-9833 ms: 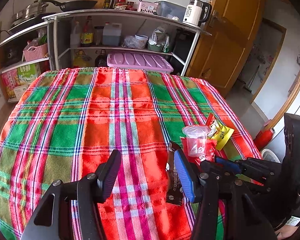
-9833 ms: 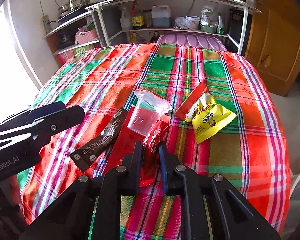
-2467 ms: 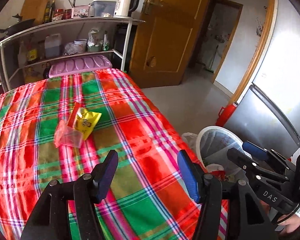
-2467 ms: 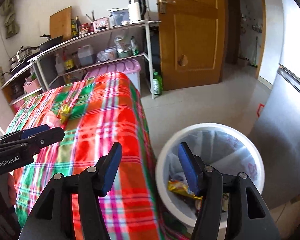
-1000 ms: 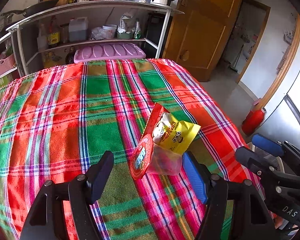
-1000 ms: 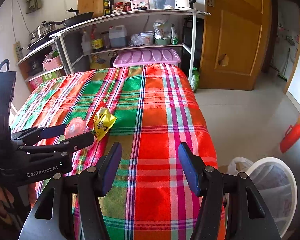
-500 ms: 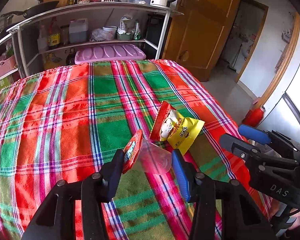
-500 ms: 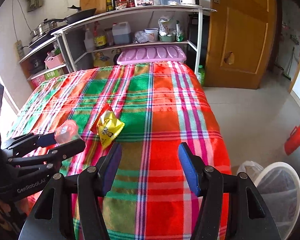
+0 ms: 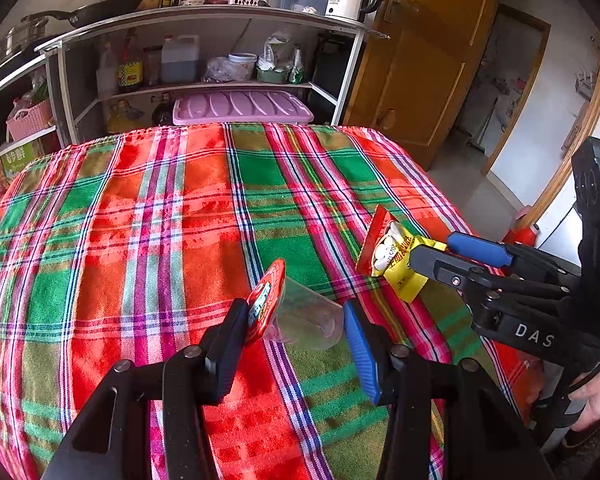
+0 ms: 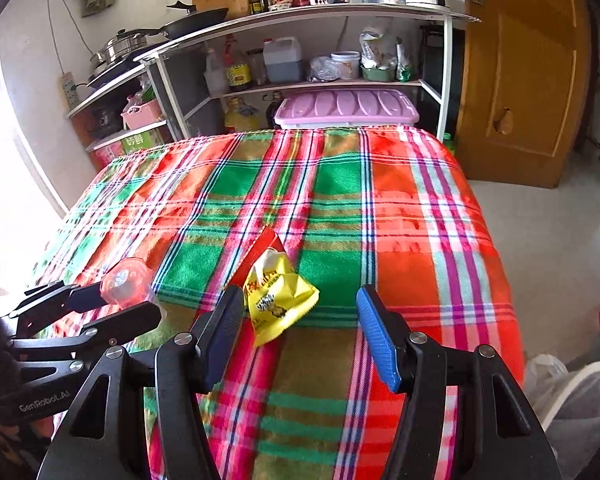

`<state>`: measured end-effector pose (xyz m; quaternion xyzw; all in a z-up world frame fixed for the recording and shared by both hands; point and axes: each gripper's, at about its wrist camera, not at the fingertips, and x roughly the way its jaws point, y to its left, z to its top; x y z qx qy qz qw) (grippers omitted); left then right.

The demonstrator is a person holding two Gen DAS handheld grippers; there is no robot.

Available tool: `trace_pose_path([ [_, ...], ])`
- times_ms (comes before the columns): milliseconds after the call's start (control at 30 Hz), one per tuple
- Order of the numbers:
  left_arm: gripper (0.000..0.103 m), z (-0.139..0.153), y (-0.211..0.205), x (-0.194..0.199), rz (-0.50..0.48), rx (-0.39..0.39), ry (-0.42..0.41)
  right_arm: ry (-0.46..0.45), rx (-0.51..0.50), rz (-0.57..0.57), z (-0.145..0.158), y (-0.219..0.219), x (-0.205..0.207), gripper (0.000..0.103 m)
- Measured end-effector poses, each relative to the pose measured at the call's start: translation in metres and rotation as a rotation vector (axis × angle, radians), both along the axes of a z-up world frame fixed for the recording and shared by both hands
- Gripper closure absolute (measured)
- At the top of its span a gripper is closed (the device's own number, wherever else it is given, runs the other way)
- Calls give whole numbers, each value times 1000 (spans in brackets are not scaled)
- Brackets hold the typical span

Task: Collect trash
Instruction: 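Grasp the clear plastic cup with the left tool while the right tool grasps the yellow chip bag, then carry the clear cup and yellow chip bag with both tools over the bin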

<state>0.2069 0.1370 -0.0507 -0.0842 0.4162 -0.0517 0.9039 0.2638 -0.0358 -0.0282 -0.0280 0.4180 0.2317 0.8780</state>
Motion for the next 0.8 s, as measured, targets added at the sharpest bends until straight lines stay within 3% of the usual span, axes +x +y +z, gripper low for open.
trace_pose_path([
  [400,54,-1,11,3,33,-14,2,36,-49,30,-17,19,13,44],
  [433,54,-1,10,4,33,-13,3,38,-49,31,-17,20,12,45],
  [500,54,-1,9,4,29,-7,1,33,-54,26,-17,20,11,63],
  [533,54,-1,9,4,31,-7,2,33,-54,24,-17,19,11,66],
  [800,54,1,7,2,31,1,1,3,-65,28,-14,21,2,68],
])
